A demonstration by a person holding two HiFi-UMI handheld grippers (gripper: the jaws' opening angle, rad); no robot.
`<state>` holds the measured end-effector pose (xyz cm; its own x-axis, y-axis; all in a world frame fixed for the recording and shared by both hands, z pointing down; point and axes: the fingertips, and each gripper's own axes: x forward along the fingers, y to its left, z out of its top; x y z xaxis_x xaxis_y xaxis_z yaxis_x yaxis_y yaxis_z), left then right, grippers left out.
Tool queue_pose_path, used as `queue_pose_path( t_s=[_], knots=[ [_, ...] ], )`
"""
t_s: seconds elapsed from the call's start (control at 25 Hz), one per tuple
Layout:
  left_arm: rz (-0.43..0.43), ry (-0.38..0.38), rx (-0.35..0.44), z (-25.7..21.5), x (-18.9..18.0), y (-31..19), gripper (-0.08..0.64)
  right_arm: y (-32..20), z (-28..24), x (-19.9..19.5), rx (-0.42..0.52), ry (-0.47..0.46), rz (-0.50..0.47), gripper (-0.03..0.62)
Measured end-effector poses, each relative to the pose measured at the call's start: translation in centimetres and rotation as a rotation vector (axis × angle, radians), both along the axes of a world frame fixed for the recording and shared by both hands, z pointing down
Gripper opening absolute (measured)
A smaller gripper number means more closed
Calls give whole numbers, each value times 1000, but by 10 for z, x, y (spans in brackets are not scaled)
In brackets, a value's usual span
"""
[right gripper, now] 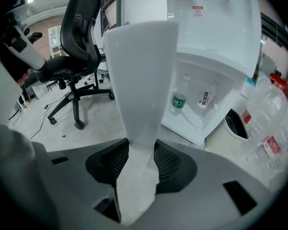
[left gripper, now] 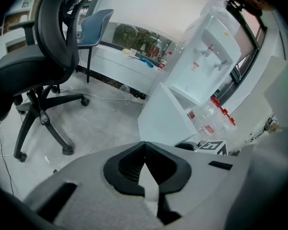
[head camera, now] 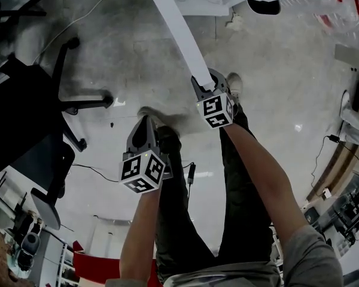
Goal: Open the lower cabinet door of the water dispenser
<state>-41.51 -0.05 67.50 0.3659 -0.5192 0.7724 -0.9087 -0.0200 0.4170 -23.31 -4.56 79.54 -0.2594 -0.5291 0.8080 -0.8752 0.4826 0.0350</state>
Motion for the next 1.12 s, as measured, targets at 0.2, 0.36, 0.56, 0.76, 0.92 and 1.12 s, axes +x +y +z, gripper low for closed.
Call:
queue_pose_path(
  t_s=[0.2, 0.36, 0.56, 0.76, 0.92, 1.12],
  knots=[
    [-11, 6, -20, 3, -18, 3, 8, 3, -1, -27, -9, 9, 82, 169],
    [-21, 5, -28, 5, -39, -2, 8, 3, -1, -50, -27, 24, 163, 169],
    [-23, -2, -29, 8, -69, -12, 8, 0, 0, -79, -39, 23, 252, 169],
    [-41, -11, -49, 17, -98, -17, 8, -3, 1, -106, -47, 18, 345, 169],
    [-40, -17, -59, 19, -118, -21, 8, -9, 2, -127, -59, 15, 414, 169],
    [-35, -28, -66, 20, -138, -27, 8, -18, 3, -148, -73, 17, 476, 167]
  ],
)
